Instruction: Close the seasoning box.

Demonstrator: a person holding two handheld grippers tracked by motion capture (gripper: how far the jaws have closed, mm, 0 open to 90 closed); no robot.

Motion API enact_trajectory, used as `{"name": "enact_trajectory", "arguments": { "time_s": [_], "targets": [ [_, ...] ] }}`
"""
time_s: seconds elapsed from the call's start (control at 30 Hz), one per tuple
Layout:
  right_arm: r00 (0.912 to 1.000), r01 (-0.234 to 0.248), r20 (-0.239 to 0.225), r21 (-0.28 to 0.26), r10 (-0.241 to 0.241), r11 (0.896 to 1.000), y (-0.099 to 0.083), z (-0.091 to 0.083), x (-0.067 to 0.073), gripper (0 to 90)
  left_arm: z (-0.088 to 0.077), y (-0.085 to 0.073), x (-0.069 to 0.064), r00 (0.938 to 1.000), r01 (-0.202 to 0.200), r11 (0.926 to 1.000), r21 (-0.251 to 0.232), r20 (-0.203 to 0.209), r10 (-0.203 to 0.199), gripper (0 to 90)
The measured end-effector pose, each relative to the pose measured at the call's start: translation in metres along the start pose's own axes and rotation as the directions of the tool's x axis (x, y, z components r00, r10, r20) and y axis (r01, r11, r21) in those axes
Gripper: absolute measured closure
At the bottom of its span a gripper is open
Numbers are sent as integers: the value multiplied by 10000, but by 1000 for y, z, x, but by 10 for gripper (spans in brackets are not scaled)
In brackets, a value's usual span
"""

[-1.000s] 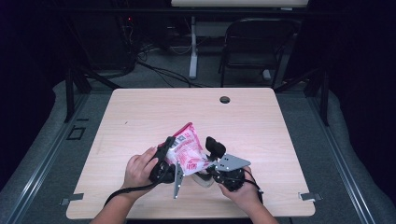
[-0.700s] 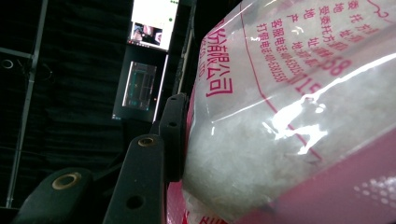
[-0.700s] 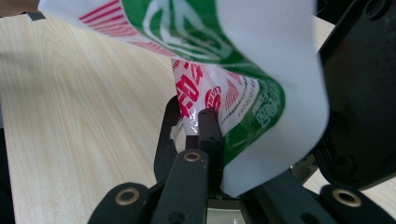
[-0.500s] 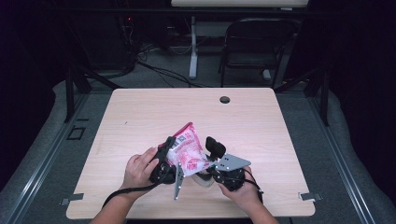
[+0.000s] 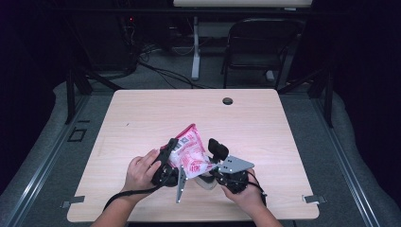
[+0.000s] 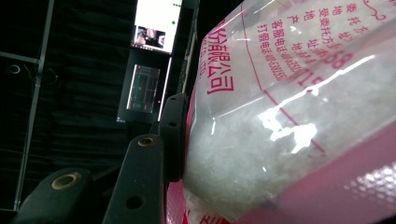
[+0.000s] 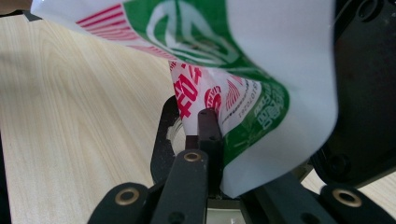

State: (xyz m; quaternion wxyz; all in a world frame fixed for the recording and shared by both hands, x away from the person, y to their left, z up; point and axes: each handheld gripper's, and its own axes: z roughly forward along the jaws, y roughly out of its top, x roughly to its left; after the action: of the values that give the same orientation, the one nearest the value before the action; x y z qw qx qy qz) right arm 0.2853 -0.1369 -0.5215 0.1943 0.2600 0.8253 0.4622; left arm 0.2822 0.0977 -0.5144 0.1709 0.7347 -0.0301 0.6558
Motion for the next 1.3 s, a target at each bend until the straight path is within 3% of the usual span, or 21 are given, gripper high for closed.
{"name": "enact_trajectory", "arguments": {
  "time_s": [0.6,1.3],
  "targets": [
    [10000,-23,34,-104,23,9999,1,-1,1,886,-1,0,2,10000,66,10000,20,33,-67,659],
    [9999,5,121,-252,-2,9997,2,-3,2,872,1,-1,1,9998,-144,9998,145,163,142,655]
  ]
}}
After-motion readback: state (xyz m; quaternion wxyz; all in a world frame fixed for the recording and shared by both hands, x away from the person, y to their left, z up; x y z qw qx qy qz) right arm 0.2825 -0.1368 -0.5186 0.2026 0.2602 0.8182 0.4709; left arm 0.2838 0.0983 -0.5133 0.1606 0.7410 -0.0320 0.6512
